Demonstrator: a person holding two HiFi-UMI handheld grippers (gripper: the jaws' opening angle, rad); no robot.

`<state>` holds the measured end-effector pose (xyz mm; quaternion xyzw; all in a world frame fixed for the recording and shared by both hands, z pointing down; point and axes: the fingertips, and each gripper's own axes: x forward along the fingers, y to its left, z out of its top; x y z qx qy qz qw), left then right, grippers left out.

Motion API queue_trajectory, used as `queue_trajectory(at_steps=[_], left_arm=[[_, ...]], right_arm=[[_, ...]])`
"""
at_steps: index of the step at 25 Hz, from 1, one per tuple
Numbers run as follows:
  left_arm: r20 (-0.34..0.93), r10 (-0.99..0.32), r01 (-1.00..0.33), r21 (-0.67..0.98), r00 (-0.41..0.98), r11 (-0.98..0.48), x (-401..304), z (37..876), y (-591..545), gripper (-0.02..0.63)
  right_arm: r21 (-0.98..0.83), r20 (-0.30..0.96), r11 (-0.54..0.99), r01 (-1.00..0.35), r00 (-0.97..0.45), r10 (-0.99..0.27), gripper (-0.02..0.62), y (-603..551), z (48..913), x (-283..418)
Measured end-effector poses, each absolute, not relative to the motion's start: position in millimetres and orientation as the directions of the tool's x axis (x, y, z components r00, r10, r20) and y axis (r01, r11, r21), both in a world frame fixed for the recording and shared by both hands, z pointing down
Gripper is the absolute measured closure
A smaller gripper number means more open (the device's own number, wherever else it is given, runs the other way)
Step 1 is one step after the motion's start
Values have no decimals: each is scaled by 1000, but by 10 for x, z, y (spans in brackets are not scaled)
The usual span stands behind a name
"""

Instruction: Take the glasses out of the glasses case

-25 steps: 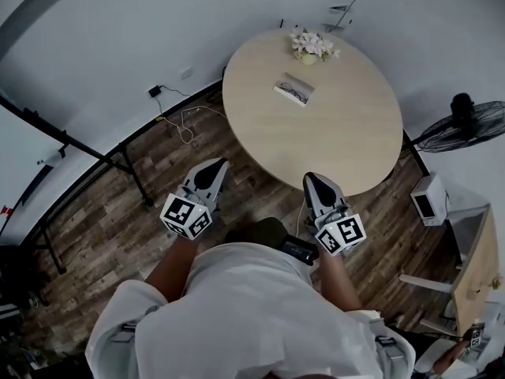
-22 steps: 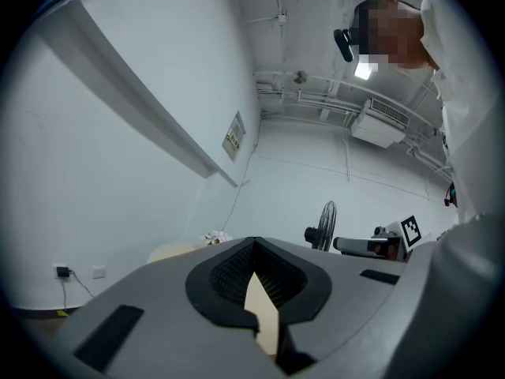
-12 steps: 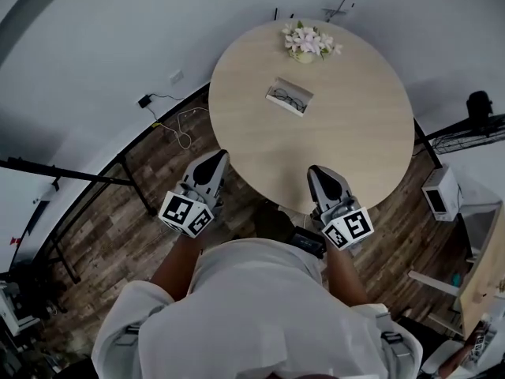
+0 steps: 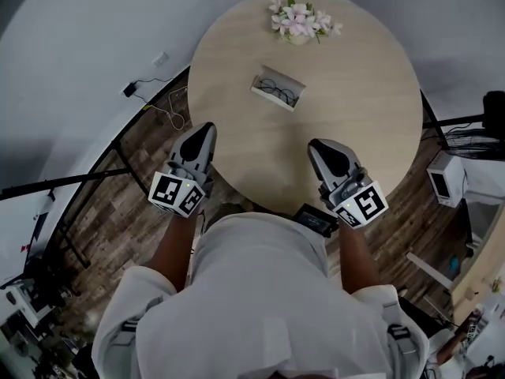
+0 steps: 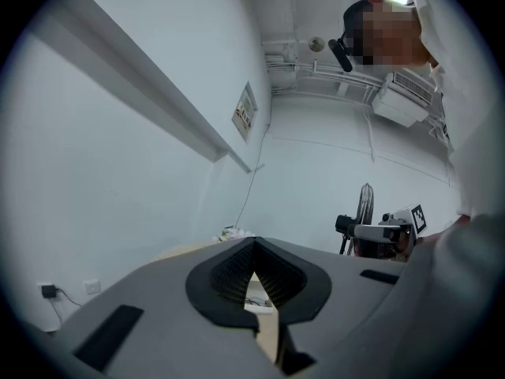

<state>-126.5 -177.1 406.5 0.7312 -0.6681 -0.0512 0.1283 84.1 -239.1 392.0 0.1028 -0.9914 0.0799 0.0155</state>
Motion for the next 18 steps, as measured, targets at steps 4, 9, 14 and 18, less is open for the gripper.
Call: queue_trajectory(at_steps=[4, 9, 14, 18], left_arm=[[124, -989, -977, 207, 77, -50, -1471, 4164, -2097, 592], [167, -981, -983, 174, 96, -67, -1731, 4385, -2438, 592], [183, -964, -973, 163, 191, -161, -1945, 4801, -2836, 592], [213, -926, -940, 209, 313, -269, -2007, 5180, -3123, 592]], right_arm=[[-159, 101, 969, -190, -979, -175, 566, -2749, 4135, 613], [-126, 213, 979, -163, -968, -133, 494, -3095, 4493, 187], [-50, 359, 981, -188, -920, -158, 492, -3526, 4851, -179], [-38, 502, 974, -222, -848, -174, 492, -3805, 5209, -394]])
